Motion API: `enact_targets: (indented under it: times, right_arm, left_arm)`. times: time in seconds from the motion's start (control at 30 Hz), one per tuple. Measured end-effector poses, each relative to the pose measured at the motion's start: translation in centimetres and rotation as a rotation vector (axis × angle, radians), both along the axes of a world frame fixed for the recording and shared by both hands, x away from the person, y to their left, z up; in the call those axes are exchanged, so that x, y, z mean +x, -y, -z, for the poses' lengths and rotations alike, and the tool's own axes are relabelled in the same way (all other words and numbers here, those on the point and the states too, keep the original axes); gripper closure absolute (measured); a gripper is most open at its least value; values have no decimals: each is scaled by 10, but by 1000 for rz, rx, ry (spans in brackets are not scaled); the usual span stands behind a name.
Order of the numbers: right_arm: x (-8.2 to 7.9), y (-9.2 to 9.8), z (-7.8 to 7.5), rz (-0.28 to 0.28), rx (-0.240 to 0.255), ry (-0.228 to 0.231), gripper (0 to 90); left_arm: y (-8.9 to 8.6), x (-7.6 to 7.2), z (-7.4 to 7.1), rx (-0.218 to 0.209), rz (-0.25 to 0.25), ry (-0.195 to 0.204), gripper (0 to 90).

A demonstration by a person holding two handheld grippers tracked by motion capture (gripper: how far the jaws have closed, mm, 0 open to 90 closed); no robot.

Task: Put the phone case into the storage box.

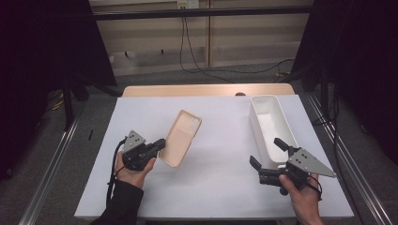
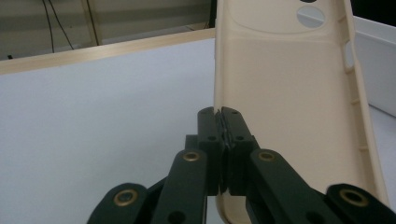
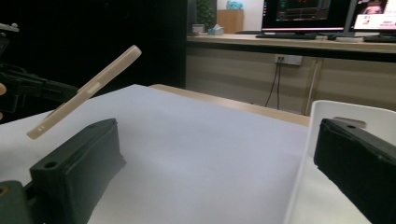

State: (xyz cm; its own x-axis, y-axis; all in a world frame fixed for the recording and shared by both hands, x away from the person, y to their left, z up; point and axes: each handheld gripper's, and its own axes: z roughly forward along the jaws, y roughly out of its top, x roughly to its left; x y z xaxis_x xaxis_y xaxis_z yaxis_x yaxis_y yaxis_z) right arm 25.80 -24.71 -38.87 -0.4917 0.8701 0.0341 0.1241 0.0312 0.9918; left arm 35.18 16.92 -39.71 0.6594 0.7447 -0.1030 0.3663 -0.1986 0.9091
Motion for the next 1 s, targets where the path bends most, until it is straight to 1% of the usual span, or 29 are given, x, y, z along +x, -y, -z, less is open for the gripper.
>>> enact_targets:
  times: [0.07, 0.1, 0.13, 0.17, 0.2, 0.23, 0.3, 0.33, 0.37, 0.4, 0.47, 0.53, 0.57, 0.63, 0.73, 0.87, 0.9, 0.93, 1.0]
  right_arm:
    - [4, -7, -2, -15, -13, -2, 6]
    - [6, -9, -2, -18, -14, -8, 11]
    - [10, -12, -4, -29, -11, -25, 17]
    - [13, -14, -5, -36, -2, -26, 21]
    - [16, -17, -6, -33, -11, -18, 22]
    - [19, -20, -7, -33, -18, -10, 22]
    - [26, -26, -10, -56, -18, -11, 19]
    - [29, -29, -10, -65, -16, -10, 15]
    - [31, -31, -11, -69, -16, -11, 11]
    - [34, -34, -11, -71, -27, -17, 8]
    - [41, -40, -10, -75, -34, -32, 0]
    - [46, -47, -9, -78, -40, -35, 0]
    - [47, -49, -9, -83, -37, -40, 0]
    - [49, -56, -9, -101, -28, -44, 0]
    - [52, -63, -13, -109, -20, -36, 0]
    - [56, -70, -18, -115, -14, -35, 8]
    - [57, -72, -19, -115, -12, -35, 13]
    - [58, -73, -20, -113, -7, -38, 17]
    - [59, -74, -21, -108, 7, -37, 32]
  left_arm:
    - [5, 0, 0, -2, 7, 3, 879]
    - [8, 0, 1, -3, 14, -2, 879]
    - [11, 0, 1, 4, 20, -2, 879]
    - [13, 0, 1, 4, 23, 0, 879]
    - [16, 0, 2, -2, 26, -2, 879]
    - [18, -1, 2, 3, 30, 0, 879]
    - [21, -1, 1, -3, 36, 1, 880]
    - [23, -1, 1, 3, 41, 5, 879]
    - [25, -2, 1, 5, 44, 7, 879]
    - [27, -2, 2, 1, 51, 8, 879]
    - [33, -1, 3, 15, 63, 15, 879]
    - [35, -1, 4, 11, 62, 13, 880]
    - [36, -1, 4, 21, 62, 18, 880]
    - [37, -1, 4, 16, 56, 19, 880]
    - [39, 0, 3, 28, 47, 39, 880]
    - [41, -1, 2, 21, 31, 53, 879]
    - [42, -1, 1, 22, 30, 62, 880]
    - [44, -1, 0, 26, 32, 61, 879]
    - [48, -3, -1, 23, 34, 77, 879]
